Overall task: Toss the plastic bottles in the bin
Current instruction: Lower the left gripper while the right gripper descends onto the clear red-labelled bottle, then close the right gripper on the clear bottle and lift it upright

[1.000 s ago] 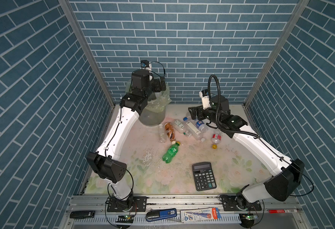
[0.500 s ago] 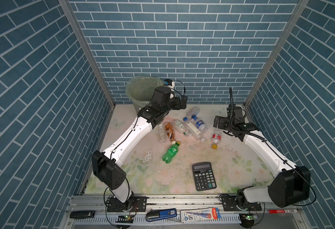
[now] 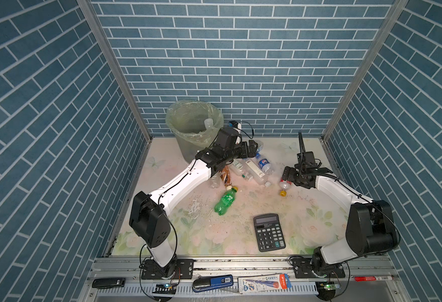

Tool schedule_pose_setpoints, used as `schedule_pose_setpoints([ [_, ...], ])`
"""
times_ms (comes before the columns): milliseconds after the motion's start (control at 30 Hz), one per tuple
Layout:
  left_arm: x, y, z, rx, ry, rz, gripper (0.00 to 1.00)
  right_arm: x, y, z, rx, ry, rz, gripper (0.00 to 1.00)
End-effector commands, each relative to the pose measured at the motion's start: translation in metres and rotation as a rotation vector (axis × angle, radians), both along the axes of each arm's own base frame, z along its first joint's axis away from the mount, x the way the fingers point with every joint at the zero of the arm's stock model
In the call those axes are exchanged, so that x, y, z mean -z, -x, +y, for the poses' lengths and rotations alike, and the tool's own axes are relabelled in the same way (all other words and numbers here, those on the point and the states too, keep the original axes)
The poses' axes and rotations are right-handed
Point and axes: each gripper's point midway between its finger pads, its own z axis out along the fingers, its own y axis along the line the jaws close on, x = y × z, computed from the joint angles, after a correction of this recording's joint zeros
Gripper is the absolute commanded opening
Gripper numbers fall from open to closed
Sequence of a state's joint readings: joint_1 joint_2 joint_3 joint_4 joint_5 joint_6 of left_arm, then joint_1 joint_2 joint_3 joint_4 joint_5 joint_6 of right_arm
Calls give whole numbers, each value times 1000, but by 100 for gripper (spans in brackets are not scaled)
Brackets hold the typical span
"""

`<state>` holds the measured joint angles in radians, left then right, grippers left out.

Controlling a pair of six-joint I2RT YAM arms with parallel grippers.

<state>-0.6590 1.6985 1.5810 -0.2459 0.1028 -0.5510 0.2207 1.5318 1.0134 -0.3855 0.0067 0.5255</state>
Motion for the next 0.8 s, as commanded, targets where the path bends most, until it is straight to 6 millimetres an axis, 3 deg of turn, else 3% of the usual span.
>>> schedule_pose_setpoints([
  [0, 0, 3, -1, 3, 12, 4, 99, 21, 2, 6, 11, -40, 45, 94],
  [433, 21, 7, -3, 12, 21, 63, 99, 55, -9, 9, -10, -15, 118, 85],
  [767, 26, 9, -3, 14, 14, 78, 99, 52, -9, 7, -15, -7, 109, 56],
])
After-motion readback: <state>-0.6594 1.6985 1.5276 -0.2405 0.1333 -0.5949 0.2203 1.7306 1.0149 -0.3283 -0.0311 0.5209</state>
